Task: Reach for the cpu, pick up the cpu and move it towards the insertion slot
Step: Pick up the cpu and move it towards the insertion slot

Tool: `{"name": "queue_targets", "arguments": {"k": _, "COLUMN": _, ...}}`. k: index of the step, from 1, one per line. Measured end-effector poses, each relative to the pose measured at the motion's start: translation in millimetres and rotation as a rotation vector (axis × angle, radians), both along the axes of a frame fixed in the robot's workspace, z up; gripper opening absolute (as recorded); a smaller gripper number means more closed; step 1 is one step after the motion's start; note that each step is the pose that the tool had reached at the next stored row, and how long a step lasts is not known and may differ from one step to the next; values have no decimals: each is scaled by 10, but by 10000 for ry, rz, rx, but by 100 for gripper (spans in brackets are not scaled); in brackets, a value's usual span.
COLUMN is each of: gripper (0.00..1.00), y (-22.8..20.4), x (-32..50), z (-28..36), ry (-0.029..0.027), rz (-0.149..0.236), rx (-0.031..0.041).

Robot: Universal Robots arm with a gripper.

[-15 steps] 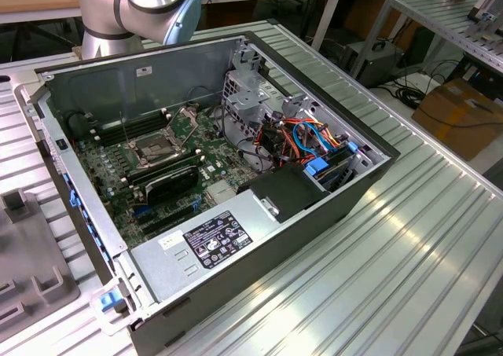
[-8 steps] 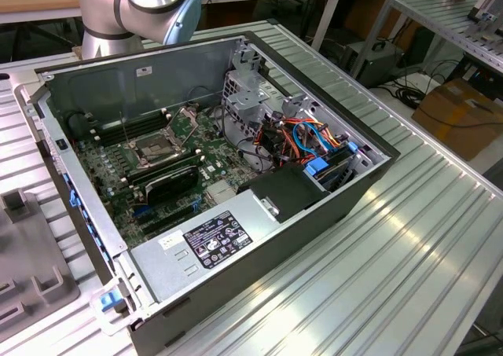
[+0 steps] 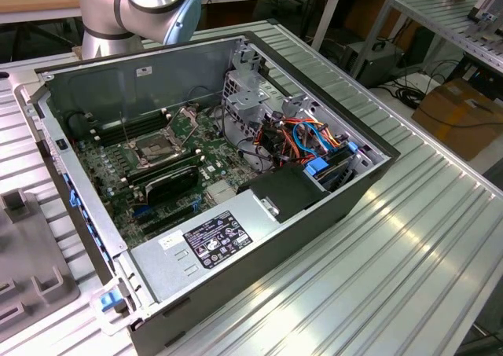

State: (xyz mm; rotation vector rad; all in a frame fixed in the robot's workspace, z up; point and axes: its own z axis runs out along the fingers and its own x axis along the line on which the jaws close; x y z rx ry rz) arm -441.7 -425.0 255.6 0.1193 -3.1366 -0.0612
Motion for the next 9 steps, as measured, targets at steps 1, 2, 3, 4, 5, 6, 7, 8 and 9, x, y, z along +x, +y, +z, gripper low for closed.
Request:
{"name": "queue_targets", "arguments": {"k": 1, "gripper": 55, "y": 0, "x": 0, "z": 2, "ry": 2, "rz": 0, "rx": 2}}
{"name": "queue_targets", "arguments": {"k": 2, "gripper": 55, "y": 0, "x": 0, "z": 6, "ry": 4, "rz": 0, "rx": 4}}
{"name": "queue_targets", "arguments": {"k": 3, "gripper": 55, "y": -1, "x": 0, "z": 7, "ry": 4, "rz": 0, "rx": 8}}
{"name": "queue_targets", "arguments": {"k": 4, "gripper": 55, "y": 0, "x": 0, "z": 9, "ry": 4, "rz": 0, "rx": 11}}
{"name": "queue_targets", "arguments": {"k": 5, "gripper": 55, "y": 0, "x": 0, "z": 10, "ry": 3, "rz": 0, "rx": 12}}
{"name": "queue_targets", "arguments": {"k": 6, "gripper": 55, "y": -1, "x": 0, "z": 14, "ry": 5, "rz": 0, "rx": 13}}
{"name": "queue_targets", "arguments": {"k": 7, "gripper": 55, "y": -1, "x": 0, "z": 15, "ry": 4, "rz": 0, "rx": 15}}
{"name": "queue_targets", "arguments": {"k": 8, "gripper": 55, "y": -1, "x": 0, "z": 18, "ry": 5, "rz": 0, "rx": 16}}
{"name": "queue_targets", "arguments": {"k": 9, "gripper": 55, "y": -1, "x": 0, "z": 21, "ry": 5, "rz": 0, "rx": 17}}
